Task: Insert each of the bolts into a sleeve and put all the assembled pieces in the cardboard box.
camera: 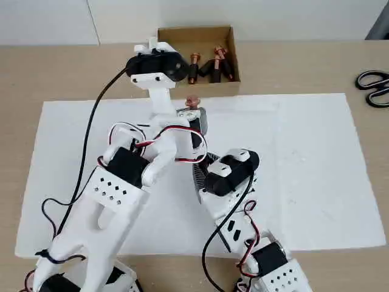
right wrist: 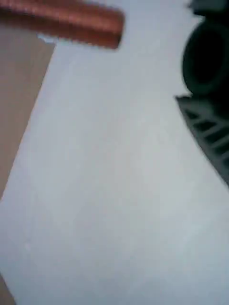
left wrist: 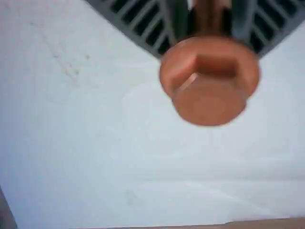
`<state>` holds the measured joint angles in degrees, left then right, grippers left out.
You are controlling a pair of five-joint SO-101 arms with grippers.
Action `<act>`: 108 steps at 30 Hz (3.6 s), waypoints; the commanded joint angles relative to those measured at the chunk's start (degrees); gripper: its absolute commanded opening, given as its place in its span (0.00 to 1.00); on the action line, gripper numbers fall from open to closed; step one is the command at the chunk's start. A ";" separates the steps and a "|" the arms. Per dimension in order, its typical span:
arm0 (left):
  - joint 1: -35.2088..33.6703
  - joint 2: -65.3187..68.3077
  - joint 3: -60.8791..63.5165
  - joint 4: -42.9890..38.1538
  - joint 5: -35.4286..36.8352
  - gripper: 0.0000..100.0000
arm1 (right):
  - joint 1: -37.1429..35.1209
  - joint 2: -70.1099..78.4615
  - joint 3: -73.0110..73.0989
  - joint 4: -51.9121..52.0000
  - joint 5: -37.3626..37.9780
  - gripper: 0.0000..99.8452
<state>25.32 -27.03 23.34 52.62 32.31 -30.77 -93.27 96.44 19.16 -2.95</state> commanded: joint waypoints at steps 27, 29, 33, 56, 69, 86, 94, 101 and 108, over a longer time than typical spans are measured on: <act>3.96 -13.10 17.54 -8.88 0.00 0.01 | -0.22 -1.19 0.44 0.04 -0.35 0.00; 3.96 -13.01 18.07 -8.97 -0.62 0.01 | -0.22 -1.19 0.44 0.04 -0.35 0.00; 3.69 -12.92 18.24 -9.58 -0.70 0.01 | -0.31 -1.19 0.44 0.04 -0.35 0.00; 0.44 -13.27 18.59 -13.80 -2.81 0.01 | -0.31 -1.19 0.44 0.04 -0.35 0.00; 1.23 -13.27 17.89 -16.18 -2.73 0.01 | -0.31 -1.19 0.44 0.04 -0.35 0.00; 3.16 -13.27 20.88 -15.91 -2.81 0.01 | -0.31 -1.19 0.44 0.13 -0.35 0.00; 2.64 -13.36 22.20 -15.74 -2.81 0.01 | -0.31 -1.19 0.44 0.13 -0.35 0.00; 6.15 -13.36 22.81 -11.08 -5.45 0.01 | -0.31 -1.19 0.44 0.13 -0.35 0.00; 6.77 -13.19 23.08 -9.14 -5.54 0.01 | -0.31 -1.19 0.44 0.13 -0.35 0.00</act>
<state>31.47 -39.25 46.64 42.33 27.21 -30.51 -93.19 96.44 19.25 -3.12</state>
